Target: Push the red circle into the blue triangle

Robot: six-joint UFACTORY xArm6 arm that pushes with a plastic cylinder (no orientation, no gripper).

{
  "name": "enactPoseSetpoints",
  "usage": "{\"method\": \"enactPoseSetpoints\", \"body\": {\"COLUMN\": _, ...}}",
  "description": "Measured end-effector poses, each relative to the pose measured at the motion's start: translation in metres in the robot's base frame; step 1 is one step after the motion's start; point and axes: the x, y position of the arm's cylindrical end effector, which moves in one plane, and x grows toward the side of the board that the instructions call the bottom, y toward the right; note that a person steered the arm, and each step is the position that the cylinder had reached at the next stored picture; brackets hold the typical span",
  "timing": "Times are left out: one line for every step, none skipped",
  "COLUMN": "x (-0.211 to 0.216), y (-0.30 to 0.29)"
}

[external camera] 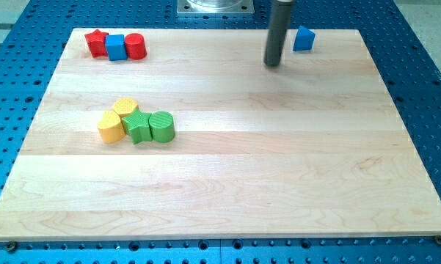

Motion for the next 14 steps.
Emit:
{"method": "enactPoseSetpoints", "body": {"x": -0.02, "y": -0.008}}
{"method": "enactPoseSetpoints", "body": {"x": -0.044, "y": -0.026}}
{"method": "enactPoseSetpoints", "body": {"x": -0.083, "y": -0.129}}
{"method": "enactPoseSetpoints", "body": {"x": -0.085, "y": -0.227}}
{"method": "enactPoseSetpoints", "body": {"x": -0.085, "y": -0.323}}
{"method": "enactPoseSetpoints", "body": {"x": -0.085, "y": -0.388}}
{"method": "enactPoseSetpoints", "body": {"x": -0.071, "y": -0.39}}
{"method": "enactPoseSetpoints", "body": {"x": -0.053, "y": -0.335}}
{"method": "enactPoseSetpoints", "body": {"x": -0.043, "y": -0.285}}
{"method": "enactPoseSetpoints", "body": {"x": -0.027, "y": -0.276}}
{"method": "enactPoseSetpoints", "body": {"x": -0.017, "y": -0.259}}
{"method": "enactPoseSetpoints", "body": {"x": -0.029, "y": -0.214}}
{"method": "enactPoseSetpoints", "body": {"x": -0.04, "y": -0.168}}
{"method": "enactPoseSetpoints", "body": {"x": -0.041, "y": -0.117}}
